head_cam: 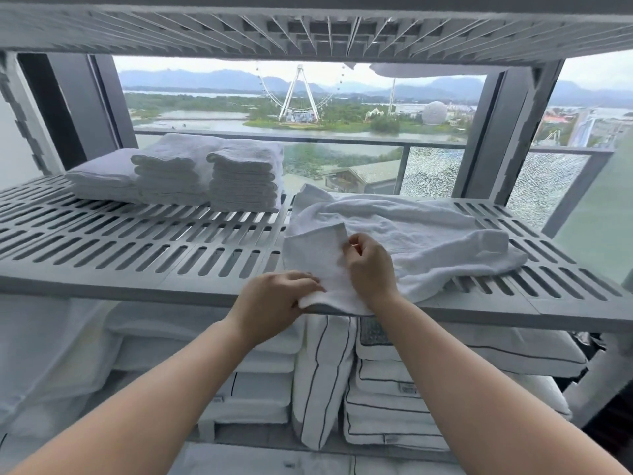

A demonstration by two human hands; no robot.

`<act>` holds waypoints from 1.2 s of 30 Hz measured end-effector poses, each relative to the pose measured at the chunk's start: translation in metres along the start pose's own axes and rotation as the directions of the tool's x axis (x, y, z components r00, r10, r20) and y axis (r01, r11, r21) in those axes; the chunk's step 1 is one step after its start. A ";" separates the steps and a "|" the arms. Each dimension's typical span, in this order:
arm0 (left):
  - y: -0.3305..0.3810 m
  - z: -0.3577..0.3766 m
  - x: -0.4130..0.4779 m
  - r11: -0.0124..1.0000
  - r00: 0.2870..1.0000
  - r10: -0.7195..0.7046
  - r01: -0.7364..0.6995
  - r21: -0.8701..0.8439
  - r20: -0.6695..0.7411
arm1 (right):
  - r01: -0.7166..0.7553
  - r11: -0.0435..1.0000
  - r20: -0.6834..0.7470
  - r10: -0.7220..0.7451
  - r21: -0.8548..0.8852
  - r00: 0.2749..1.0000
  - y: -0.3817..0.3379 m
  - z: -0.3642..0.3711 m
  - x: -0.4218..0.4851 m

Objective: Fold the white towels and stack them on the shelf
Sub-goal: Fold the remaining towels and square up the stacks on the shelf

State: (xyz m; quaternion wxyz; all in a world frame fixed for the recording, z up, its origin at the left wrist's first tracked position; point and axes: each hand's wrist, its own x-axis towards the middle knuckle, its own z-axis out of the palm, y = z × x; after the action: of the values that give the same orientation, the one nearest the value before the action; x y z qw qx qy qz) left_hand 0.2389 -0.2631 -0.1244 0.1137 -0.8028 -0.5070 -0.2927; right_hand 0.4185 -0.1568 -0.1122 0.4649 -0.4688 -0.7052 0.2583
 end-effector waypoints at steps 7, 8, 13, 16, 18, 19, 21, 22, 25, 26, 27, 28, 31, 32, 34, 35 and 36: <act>0.010 0.006 0.031 0.762 0.855 -0.516 0.425 -0.489 -0.061 | 0.166 0.986 -0.016 -0.166 -0.018 0.986 -0.015 -0.010 -0.009; 0.010 0.007 0.034 0.749 0.837 -0.542 0.440 -0.495 -0.075 | 0.215 0.975 -0.015 -0.216 -0.063 0.976 -0.018 -0.011 -0.010; 0.006 0.012 0.041 0.758 0.800 -0.593 0.513 -0.402 -0.096 | 0.293 0.938 0.039 -0.291 -0.186 0.956 -0.019 -0.018 -0.013; 0.011 0.013 0.042 0.772 0.782 -0.601 0.513 -0.377 -0.167 | 0.297 0.942 0.048 -0.293 -0.156 0.955 -0.015 -0.016 -0.017; 0.015 0.011 0.042 0.781 0.771 -0.594 0.484 -0.395 -0.230 | 0.288 0.947 0.043 -0.285 -0.140 0.958 -0.015 -0.016 -0.018; 0.016 0.011 0.042 0.790 0.771 -0.583 0.463 -0.401 -0.256 | 0.287 0.949 0.037 -0.284 -0.128 0.958 -0.016 -0.016 -0.018; 0.018 0.011 0.042 0.800 0.774 -0.567 0.434 -0.415 -0.283 | 0.297 0.949 0.024 -0.296 -0.106 0.955 -0.018 -0.016 -0.019; 0.019 0.011 0.043 0.798 0.773 -0.568 0.433 -0.420 -0.283 | 0.306 0.946 0.025 -0.305 -0.103 0.952 -0.019 -0.016 -0.020; 0.017 0.011 0.046 0.797 0.776 -0.572 0.449 -0.405 -0.266 | 0.317 0.943 0.043 -0.315 -0.099 0.948 -0.016 -0.017 -0.020; 0.015 0.011 0.046 0.799 0.780 -0.570 0.452 -0.395 -0.260 | 0.316 0.943 0.043 -0.314 -0.100 0.949 -0.015 -0.017 -0.020; 0.013 0.011 0.046 0.803 0.785 -0.566 0.456 -0.383 -0.253 | 0.318 0.942 0.041 -0.316 -0.108 0.948 -0.013 -0.016 -0.020; 0.012 0.011 0.047 0.806 0.790 -0.563 0.460 -0.373 -0.244 | 0.324 0.938 0.037 -0.322 -0.119 0.946 -0.011 -0.016 -0.020; 0.010 0.011 0.047 0.807 0.800 -0.560 0.466 -0.364 -0.217 | 0.336 0.932 0.014 -0.337 -0.137 0.941 -0.007 -0.014 -0.019; 0.010 0.011 0.048 0.807 0.802 -0.557 0.463 -0.366 -0.213 | 0.340 0.930 0.013 -0.342 -0.136 0.940 -0.007 -0.013 -0.018; 0.006 0.009 0.049 0.816 0.827 -0.531 0.440 -0.375 -0.187 | 0.354 0.926 0.018 -0.354 -0.133 0.935 -0.006 -0.013 -0.017; 0.004 0.008 0.049 0.826 0.847 -0.505 0.420 -0.376 -0.164 | 0.357 0.924 0.021 -0.357 -0.136 0.934 -0.005 -0.013 -0.017; 0.001 0.007 0.050 0.836 0.866 -0.480 0.405 -0.370 -0.137 | 0.356 0.924 0.023 -0.356 -0.140 0.934 -0.006 -0.013 -0.017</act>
State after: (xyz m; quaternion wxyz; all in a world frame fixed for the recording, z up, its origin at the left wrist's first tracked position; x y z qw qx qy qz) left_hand 0.2583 -0.2229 -0.1001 -0.0368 -0.6318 -0.6075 -0.4800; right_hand 0.4296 -0.1754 -0.1093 0.4706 -0.3652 -0.7945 0.1181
